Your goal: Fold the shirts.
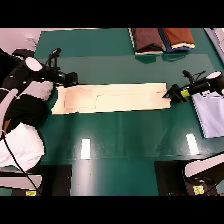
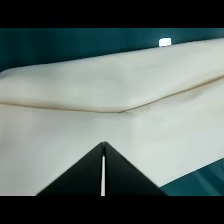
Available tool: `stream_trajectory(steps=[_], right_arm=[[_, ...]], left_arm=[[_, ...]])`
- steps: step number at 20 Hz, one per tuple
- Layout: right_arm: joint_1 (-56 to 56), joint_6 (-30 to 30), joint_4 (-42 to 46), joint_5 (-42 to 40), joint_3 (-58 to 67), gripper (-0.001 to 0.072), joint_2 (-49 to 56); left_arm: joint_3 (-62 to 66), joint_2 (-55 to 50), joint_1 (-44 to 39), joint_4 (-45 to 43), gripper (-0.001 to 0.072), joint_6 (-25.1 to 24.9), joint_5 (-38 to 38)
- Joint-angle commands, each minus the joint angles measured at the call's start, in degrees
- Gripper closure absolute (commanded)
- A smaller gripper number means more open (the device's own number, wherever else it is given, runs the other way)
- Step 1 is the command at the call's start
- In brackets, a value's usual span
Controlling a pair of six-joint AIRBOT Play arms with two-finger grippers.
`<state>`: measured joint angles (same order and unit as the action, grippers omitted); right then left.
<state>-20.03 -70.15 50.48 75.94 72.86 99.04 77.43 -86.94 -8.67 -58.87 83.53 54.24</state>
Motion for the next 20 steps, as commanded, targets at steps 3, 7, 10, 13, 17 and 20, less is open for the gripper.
stream_trajectory(steps=[3, 7, 10, 13, 17, 20], right_arm=[[4.7, 1.9, -1.3, -1.2, 7.0, 0.0698, 0.0], [7.0, -0.6, -1.4, 2.8, 17.4, 0.0699, -4.4], [11.0, -3.5, -1.4, 5.1, 25.5, 0.0699, -6.5], [16.3, -5.8, -1.4, 7.2, 34.5, 0.0699, -6.6], [22.7, -7.8, -1.3, 7.2, 42.2, 0.0699, -6.6], [26.2, -8.1, -1.3, 7.2, 44.2, 0.0699, -6.6]], left_arm=[[0.4, -3.4, -7.8, 0.7, 0.0686, 2.0, -6.4], [7.7, -11.2, -13.8, 0.9, 0.0686, 2.0, -7.1], [16.2, -19.2, -17.6, 0.9, 0.0686, 2.0, -5.1], [22.7, -25.3, -19.6, 0.8, 0.0686, 2.1, -1.8], [24.7, -27.6, -19.8, 0.4, 0.0686, 3.1, 0.0], [24.7, -27.6, -19.8, 0.2, 0.0685, 3.1, 0.6]])
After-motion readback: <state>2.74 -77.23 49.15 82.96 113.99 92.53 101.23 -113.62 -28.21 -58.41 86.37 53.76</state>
